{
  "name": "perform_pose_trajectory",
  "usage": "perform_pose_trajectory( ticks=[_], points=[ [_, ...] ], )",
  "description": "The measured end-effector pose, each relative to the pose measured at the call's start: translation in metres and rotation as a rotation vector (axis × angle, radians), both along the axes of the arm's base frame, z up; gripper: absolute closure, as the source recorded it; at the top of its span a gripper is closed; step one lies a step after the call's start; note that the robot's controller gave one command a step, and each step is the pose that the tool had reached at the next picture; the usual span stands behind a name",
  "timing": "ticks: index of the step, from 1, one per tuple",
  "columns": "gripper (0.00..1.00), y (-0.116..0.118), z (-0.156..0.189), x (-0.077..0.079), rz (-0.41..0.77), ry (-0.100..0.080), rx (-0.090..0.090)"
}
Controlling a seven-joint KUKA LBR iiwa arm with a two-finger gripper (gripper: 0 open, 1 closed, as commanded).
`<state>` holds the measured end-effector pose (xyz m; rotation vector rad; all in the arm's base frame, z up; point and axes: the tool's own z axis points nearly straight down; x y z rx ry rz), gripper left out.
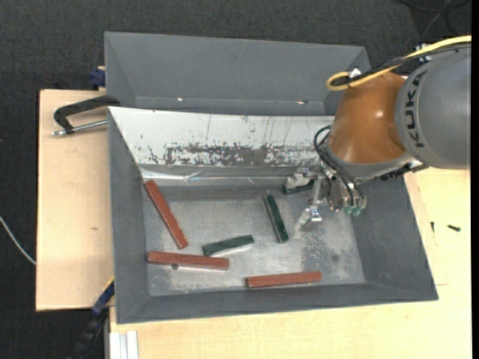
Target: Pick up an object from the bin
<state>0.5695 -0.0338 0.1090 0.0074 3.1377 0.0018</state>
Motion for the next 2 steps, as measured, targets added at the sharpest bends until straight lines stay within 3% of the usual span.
perform_pose_trajectory(
  ticks=[1,2],
  points=[
    [0.0,-0.002,-0.014,0.002,-0.082,0.005,0.002],
    [0.0,0.036,0.046,-0.006,0.025,0.004,-0.001]
  ],
)
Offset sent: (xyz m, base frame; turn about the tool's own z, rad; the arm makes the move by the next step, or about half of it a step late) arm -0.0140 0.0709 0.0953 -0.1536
